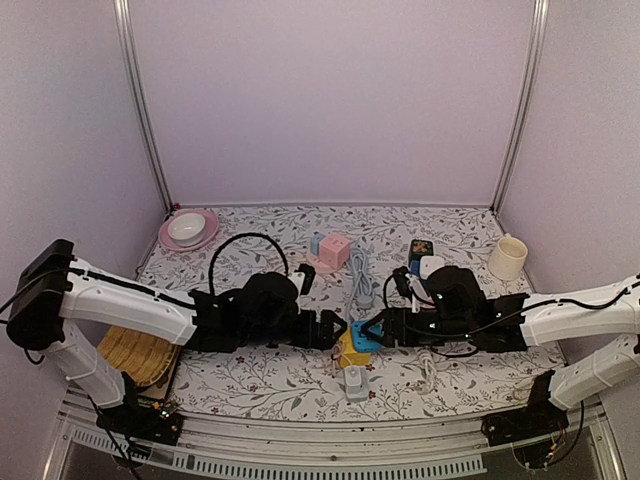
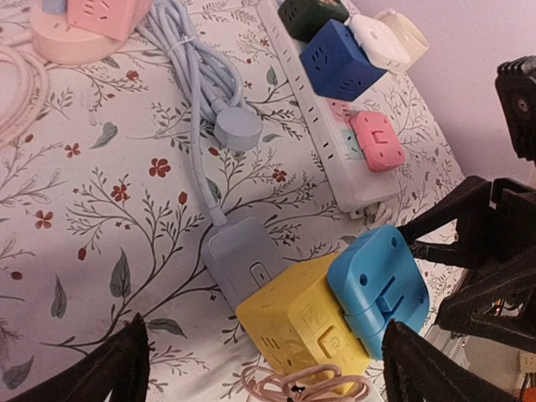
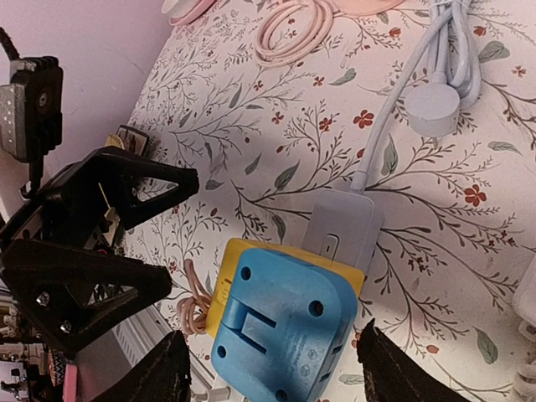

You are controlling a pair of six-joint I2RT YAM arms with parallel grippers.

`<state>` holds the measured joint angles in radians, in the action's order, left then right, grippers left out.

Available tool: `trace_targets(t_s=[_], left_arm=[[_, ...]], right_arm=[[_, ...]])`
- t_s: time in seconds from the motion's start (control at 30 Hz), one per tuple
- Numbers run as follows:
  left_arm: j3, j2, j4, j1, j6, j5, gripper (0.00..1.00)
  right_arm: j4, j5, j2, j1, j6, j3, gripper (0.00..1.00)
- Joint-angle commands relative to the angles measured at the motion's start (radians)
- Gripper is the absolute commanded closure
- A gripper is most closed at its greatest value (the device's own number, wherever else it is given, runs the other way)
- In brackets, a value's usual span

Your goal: Pull the plug off the socket

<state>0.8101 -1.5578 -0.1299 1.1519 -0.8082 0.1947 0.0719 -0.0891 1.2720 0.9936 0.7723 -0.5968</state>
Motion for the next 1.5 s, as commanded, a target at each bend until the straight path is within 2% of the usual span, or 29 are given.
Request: trace_targets(t_s=[0.0,0.27,0.73,1.2,1.3,1.47], left_arm=[[0.049,-0.058,0.023,0.014,0.015,-0.006,0.03],[0.03,-0.099,0.002,0.024,-0.002,-0.026,0.03],[0.014,-0.134,0.004,0.048,-0.038,-0.006,0.03],[-0.007,-0.148,0.022,0.052,-0.062,0.005,0.03],[-0.013,-0.148,0.023,0.051,-0.064,0.006,0.03],[-0.015,-0.152,0.024,0.054,-0.069,0.006,0.03]], right_arm=[[0.115,-0.017,0.02,-0.007,0.059,0.03,0.3],[0.216,-0.068,0.048,-0.025,0.129,0.096,0.34],[0.413,-0.177,0.094,-0.047,0.217,0.155,0.49],[0.57,-0.273,0.096,-0.051,0.307,0.18,0.91],[0.641,-0.314,0.095,-0.05,0.345,0.196,0.95],[0.759,-0.352,0.075,-0.051,0.425,0.228,0.96]])
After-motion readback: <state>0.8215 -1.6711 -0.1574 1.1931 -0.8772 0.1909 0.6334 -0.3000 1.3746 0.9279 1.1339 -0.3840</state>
